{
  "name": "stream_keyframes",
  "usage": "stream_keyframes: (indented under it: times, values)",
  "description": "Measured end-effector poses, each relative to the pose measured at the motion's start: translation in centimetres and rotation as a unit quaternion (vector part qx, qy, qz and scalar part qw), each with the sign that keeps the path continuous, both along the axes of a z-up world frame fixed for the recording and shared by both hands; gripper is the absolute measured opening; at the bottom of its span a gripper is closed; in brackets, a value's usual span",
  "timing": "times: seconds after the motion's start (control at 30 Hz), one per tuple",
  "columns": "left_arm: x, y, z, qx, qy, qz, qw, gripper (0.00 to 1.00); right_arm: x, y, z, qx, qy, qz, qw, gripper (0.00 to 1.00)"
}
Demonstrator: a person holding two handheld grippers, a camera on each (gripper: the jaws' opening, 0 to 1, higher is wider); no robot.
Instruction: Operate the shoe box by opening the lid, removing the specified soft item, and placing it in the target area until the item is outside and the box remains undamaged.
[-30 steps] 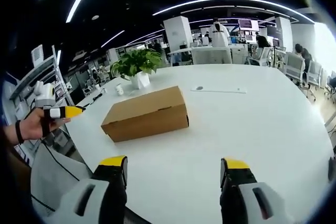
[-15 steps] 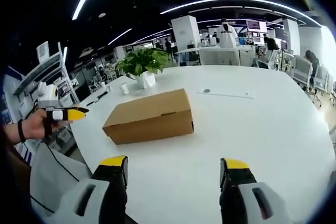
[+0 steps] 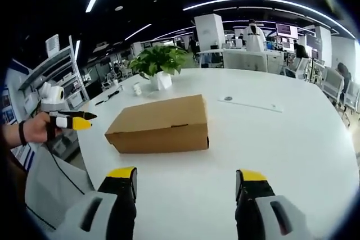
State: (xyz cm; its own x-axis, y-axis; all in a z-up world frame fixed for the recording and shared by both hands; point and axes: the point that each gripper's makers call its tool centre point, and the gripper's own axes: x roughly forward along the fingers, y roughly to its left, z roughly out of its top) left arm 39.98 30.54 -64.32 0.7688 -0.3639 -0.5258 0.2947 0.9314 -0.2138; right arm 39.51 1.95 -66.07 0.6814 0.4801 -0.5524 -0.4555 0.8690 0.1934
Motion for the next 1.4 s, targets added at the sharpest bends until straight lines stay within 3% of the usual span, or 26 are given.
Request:
stream_keyframes:
  times: [0.63, 1.03, 1.4]
  values:
    - [2.8, 0.1, -4.0, 0.001, 0.036, 0.006, 0.9993, 0.83, 7.6, 3.9, -1.7, 0.007, 0.013, 0.051, 0.9986, 0.69]
    - [4.4, -0.7, -5.7, -0.001, 0.055, 0.002, 0.9985, 0.81, 12.5, 5.3, -3.9, 0.029, 0.038, 0.042, 0.998, 0.66]
    - [5.7, -0.8, -7.0, 0.012, 0.072, -0.006, 0.9973, 0.81, 13.8, 7.2, -5.0, 0.052, 0.07, 0.037, 0.9955, 0.63]
